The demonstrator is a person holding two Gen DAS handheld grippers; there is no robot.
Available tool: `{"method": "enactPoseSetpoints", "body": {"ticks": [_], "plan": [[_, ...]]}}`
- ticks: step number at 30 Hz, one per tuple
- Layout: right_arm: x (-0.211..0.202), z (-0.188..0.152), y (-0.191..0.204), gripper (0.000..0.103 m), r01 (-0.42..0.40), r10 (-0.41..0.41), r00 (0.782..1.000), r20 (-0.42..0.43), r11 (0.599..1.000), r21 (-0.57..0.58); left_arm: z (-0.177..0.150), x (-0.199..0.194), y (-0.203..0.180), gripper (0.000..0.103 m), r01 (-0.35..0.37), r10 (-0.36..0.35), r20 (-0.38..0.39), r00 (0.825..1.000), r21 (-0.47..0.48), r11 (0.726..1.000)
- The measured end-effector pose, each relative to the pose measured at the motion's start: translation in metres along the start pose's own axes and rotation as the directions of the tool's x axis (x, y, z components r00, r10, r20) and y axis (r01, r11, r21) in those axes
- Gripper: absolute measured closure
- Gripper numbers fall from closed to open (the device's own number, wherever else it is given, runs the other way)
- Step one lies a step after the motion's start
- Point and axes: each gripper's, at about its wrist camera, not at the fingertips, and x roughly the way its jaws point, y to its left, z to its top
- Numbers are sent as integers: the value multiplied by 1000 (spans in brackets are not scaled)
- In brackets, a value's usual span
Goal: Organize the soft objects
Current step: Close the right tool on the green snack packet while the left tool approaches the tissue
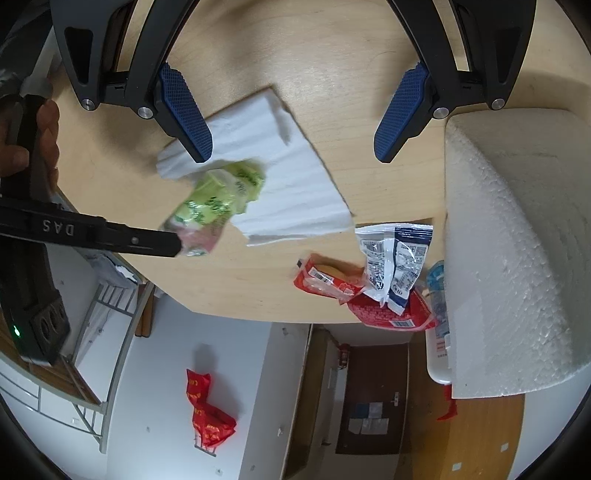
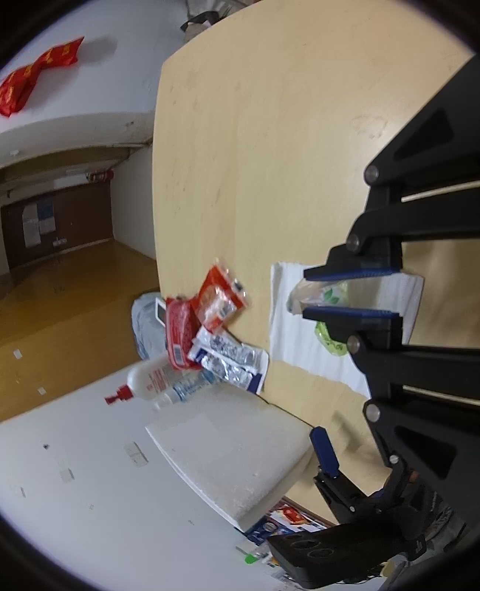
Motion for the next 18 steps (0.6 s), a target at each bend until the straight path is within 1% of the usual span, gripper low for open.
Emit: {"method": "enactPoseSetpoints", "body": {"ticks": [3, 5, 10, 13, 15, 17, 18], "plan": [[-3, -7, -9, 86, 17, -17, 1000, -4, 1000, 23, 0, 1, -1, 13, 3, -3, -8, 1000, 1, 1000], [2, -11, -13, 86, 19, -18, 999, -30, 999, 29, 0, 1, -3, 13, 16, -16, -11, 1000, 6, 1000], [7, -16, -14, 86, 26, -25, 999, -48, 999, 20, -1, 11, -19, 13, 89, -86, -66, 994, 41, 995], [7, -17, -18, 86, 18, -16, 999, -47, 999, 33, -2, 15, -23, 13, 100, -96, -88, 991, 38, 994], [7, -17, -19, 86, 24, -23, 998, -51, 999, 27, -2, 17, -24, 17, 89, -86, -89, 992, 30, 996], [8, -17, -19, 83, 21, -20, 998, -59, 1000, 21, -2, 20, -24, 22, 90, -87, -102, 991, 26, 996], [8, -17, -18, 75, 17, -16, 998, -64, 1000, 15, -2, 22, -24, 25, 95, -92, -112, 989, 26, 995]]}}
